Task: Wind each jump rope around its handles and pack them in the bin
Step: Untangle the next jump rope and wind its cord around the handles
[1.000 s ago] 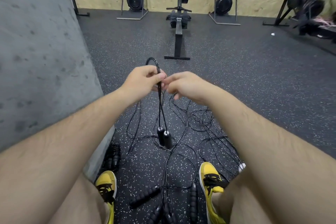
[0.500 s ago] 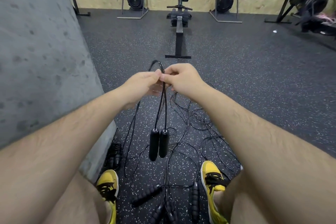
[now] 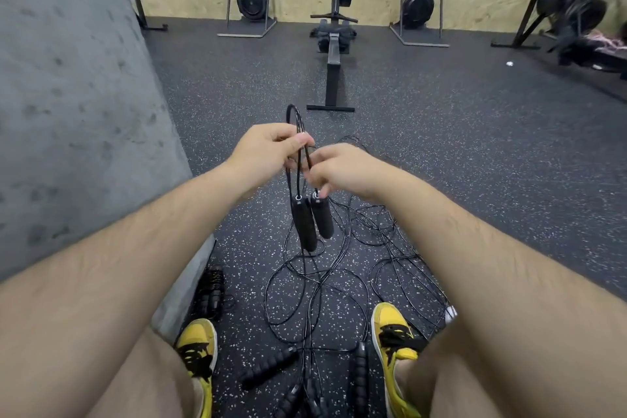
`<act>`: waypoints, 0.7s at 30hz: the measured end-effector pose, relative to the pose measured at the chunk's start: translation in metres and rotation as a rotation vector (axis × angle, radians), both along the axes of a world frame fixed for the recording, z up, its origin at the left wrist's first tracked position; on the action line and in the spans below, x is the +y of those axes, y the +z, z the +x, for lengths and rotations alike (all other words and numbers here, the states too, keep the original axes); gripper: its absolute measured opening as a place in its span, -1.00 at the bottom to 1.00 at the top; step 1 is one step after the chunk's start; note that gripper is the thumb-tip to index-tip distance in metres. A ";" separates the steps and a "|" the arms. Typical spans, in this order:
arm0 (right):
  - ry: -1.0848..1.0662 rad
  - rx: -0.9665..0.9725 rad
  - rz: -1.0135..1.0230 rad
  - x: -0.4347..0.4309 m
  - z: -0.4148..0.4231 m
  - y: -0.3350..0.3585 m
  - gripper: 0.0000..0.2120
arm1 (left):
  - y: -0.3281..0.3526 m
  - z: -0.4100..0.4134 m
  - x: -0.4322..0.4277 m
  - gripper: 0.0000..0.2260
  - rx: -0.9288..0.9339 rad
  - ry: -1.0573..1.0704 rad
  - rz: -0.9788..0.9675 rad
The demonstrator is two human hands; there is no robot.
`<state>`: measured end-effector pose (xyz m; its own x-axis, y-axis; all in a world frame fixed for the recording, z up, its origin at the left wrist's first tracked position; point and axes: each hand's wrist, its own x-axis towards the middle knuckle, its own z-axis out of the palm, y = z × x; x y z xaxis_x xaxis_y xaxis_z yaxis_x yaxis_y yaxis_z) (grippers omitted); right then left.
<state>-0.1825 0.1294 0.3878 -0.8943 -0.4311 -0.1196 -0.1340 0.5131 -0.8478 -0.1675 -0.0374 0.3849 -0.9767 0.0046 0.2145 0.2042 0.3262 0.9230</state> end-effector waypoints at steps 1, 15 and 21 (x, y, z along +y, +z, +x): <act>0.030 0.015 0.028 0.000 0.003 -0.002 -0.95 | 0.001 0.000 0.000 -0.86 0.003 -0.004 0.008; -0.123 0.134 -0.232 -0.008 -0.002 0.017 -0.79 | -0.015 0.011 -0.017 -0.73 -0.186 -0.291 -0.113; -0.154 0.054 -0.438 -0.007 -0.002 0.016 -0.73 | -0.017 0.005 -0.005 -0.71 -0.111 -0.170 -0.156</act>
